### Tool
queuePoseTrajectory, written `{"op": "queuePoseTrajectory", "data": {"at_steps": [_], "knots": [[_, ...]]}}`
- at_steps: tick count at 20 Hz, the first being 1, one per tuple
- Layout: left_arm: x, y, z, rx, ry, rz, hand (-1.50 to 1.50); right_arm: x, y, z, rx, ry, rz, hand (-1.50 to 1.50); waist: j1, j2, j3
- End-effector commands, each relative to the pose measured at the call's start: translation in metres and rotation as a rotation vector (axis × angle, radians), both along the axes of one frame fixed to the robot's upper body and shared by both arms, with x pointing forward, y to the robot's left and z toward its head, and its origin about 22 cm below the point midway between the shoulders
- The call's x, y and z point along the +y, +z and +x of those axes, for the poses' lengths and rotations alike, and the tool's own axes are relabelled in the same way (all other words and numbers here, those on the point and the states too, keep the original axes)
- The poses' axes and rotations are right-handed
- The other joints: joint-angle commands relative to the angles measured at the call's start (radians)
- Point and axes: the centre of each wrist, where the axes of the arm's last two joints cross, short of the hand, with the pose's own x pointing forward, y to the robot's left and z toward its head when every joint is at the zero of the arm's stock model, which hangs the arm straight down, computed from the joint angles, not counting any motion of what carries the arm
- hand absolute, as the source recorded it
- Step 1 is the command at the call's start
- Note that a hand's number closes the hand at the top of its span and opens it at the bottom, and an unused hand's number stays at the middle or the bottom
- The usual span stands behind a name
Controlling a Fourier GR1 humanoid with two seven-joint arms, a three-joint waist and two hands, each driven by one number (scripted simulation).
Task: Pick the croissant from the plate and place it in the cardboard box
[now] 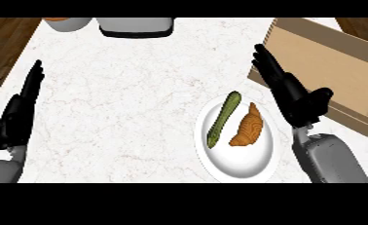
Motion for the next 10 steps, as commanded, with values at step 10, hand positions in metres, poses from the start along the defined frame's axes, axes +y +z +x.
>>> {"op": "queuePoseTrajectory", "data": {"at_steps": [10], "knots": [[-0.040, 0.022, 0.010, -0.003, -0.380, -0.092, 0.00, -0.120, 0.043, -0.069, -0.225, -0.737, -0.404, -1.50, -0.111, -0.021, 0.003]]}}
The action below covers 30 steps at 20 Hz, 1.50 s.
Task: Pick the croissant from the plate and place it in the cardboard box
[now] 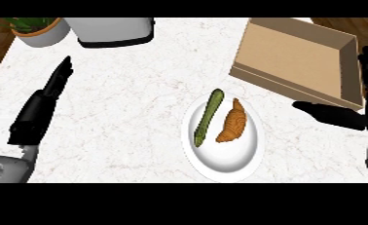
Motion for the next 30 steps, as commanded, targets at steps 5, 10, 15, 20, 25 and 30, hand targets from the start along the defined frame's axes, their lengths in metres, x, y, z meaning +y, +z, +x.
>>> {"op": "queuePoseTrajectory", "data": {"at_steps": [5, 10, 15, 20, 25, 30], "knots": [[-0.023, 0.015, 0.004, -0.006, -0.159, -0.048, 0.00, -0.009, -0.018, -0.096, 0.019, -0.076, -0.334, -1.50, 0.057, 0.013, 0.005], [-0.028, 0.025, 0.020, -0.011, -0.201, -0.044, 0.00, 0.024, -0.009, -0.114, 0.090, -0.046, -0.477, -1.50, 0.088, 0.021, 0.003], [-0.026, 0.025, 0.018, -0.008, -0.234, -0.046, 0.00, 0.033, 0.010, -0.111, 0.388, 0.017, -0.650, -1.50, 0.113, 0.025, 0.000], [-0.055, 0.029, 0.022, -0.009, -0.257, -0.040, 0.00, 0.074, 0.028, -0.102, 0.539, 0.070, -0.729, -1.50, 0.142, 0.028, 0.001], [-0.065, 0.021, 0.024, -0.010, -0.281, -0.045, 0.00, 0.114, 0.038, -0.078, 0.663, 0.051, -0.799, -1.50, 0.147, 0.028, 0.002], [-0.032, 0.022, 0.030, -0.006, -0.252, -0.055, 0.00, 0.142, 0.040, -0.052, 0.774, 0.056, -0.796, -1.50, 0.134, 0.027, 0.003]]}}
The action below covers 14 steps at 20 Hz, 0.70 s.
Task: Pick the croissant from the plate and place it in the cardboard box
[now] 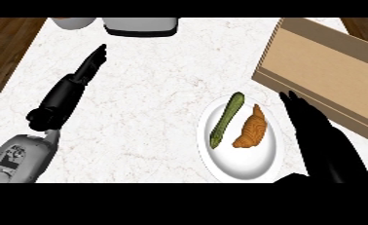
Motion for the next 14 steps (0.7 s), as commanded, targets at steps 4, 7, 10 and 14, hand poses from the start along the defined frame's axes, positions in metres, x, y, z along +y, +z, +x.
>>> {"op": "queuePoseTrajectory", "data": {"at_steps": [4, 7, 10, 14], "knots": [[0.003, -0.009, -0.006, 0.009, 0.004, 0.006, 0.00, 0.039, -0.007, 0.035, 0.156, -0.098, -0.056, -1.50, -0.008, -0.003, 0.002], [-0.002, 0.006, -0.004, 0.016, 0.000, 0.001, 0.00, 0.063, -0.008, 0.038, 0.170, -0.098, -0.030, -1.50, -0.009, -0.005, 0.002], [0.000, -0.013, -0.009, 0.007, 0.003, -0.011, 0.00, 0.056, -0.032, 0.049, 0.189, -0.127, -0.073, -1.50, -0.017, -0.003, 0.002], [0.003, -0.009, -0.005, -0.001, 0.008, 0.002, 0.00, 0.067, -0.027, 0.064, 0.176, -0.150, -0.126, -1.50, -0.019, -0.003, 0.002]]}}
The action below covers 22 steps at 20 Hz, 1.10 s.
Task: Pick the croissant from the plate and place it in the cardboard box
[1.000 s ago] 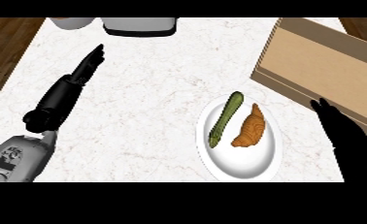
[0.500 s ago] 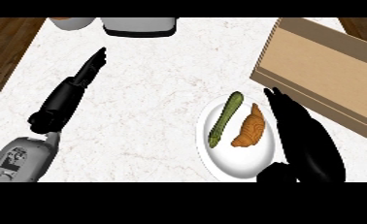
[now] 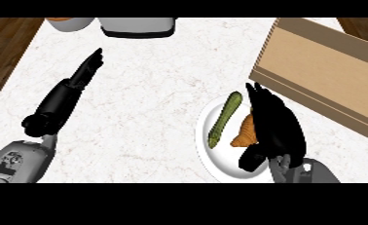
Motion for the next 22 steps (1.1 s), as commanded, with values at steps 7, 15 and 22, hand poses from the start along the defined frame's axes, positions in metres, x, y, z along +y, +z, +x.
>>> {"op": "queuePoseTrajectory", "data": {"at_steps": [7, 15, 22], "knots": [[0.006, -0.004, -0.001, 0.004, 0.001, 0.004, 0.00, 0.010, -0.008, 0.012, 0.076, -0.123, -0.118, -1.50, -0.010, -0.001, 0.001], [-0.004, 0.018, 0.007, 0.013, 0.014, 0.006, 0.00, -0.006, -0.043, 0.025, 0.120, -0.153, -0.162, -1.50, -0.009, -0.001, 0.001], [-0.002, 0.005, 0.000, -0.009, 0.015, 0.012, 0.00, -0.006, -0.078, 0.013, 0.122, -0.133, -0.120, -1.50, -0.009, -0.001, 0.001]]}}
